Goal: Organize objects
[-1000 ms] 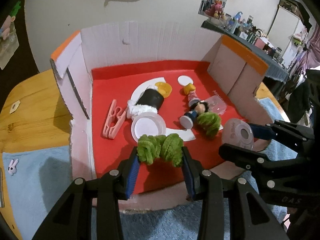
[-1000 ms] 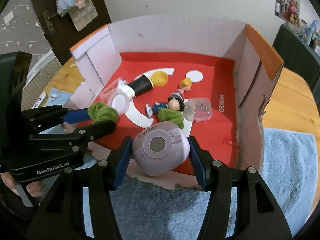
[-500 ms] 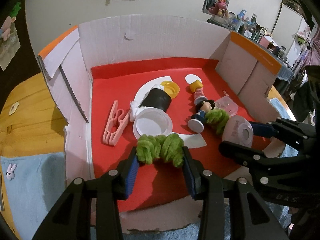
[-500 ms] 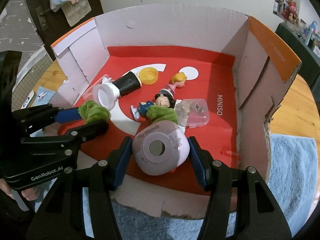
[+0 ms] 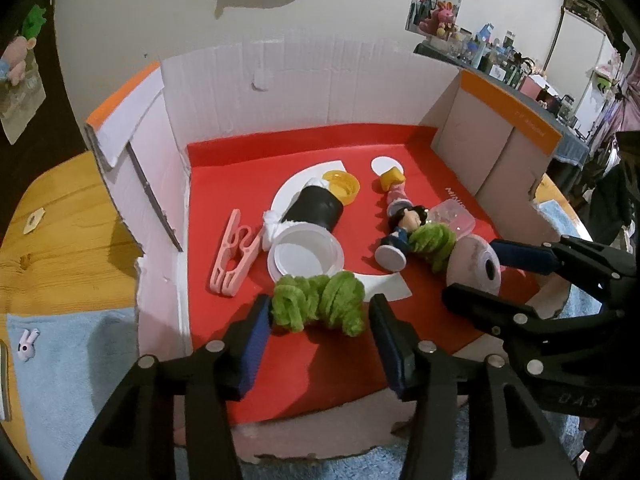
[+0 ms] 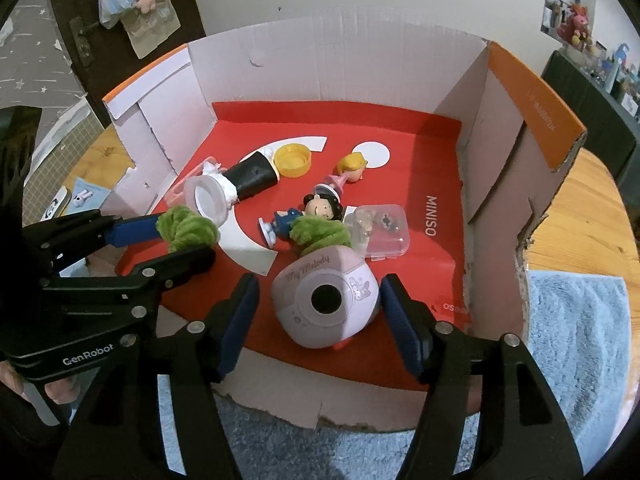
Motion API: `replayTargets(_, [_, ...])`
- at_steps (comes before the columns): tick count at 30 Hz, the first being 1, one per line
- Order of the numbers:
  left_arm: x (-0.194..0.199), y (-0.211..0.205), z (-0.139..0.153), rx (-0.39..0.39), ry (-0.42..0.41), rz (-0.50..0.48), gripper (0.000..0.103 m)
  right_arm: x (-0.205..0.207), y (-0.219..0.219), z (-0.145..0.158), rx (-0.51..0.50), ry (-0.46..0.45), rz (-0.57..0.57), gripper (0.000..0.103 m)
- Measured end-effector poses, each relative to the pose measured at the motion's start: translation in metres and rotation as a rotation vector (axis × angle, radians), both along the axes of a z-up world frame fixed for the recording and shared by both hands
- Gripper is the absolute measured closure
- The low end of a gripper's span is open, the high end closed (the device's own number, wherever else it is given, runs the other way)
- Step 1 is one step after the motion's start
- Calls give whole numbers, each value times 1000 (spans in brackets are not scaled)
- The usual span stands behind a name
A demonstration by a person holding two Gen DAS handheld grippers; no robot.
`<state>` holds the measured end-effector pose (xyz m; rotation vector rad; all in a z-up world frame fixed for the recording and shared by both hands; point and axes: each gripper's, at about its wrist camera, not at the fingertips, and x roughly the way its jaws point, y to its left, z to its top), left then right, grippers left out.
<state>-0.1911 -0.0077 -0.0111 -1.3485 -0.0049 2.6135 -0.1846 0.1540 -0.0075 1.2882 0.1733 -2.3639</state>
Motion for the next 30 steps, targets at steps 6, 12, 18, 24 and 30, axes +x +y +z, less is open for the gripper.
replayTargets(6, [12, -2, 14, -36, 72, 37, 21, 11, 5, 10, -16, 30, -7, 38])
replayTargets(12, [29, -14, 28, -8, 119, 80, 0, 26, 12, 20, -36, 59, -22, 36])
replayTargets(18, [45, -17, 29, 65, 103, 79, 0, 47, 16, 25, -36, 92, -34, 36])
replayTargets(24, [70, -12, 30, 59, 141, 86, 0, 68, 21, 35, -60, 118, -41, 29])
replayTargets(30, [86, -8, 20, 0, 137, 118, 0, 85, 27, 28, -76, 105, -54, 29])
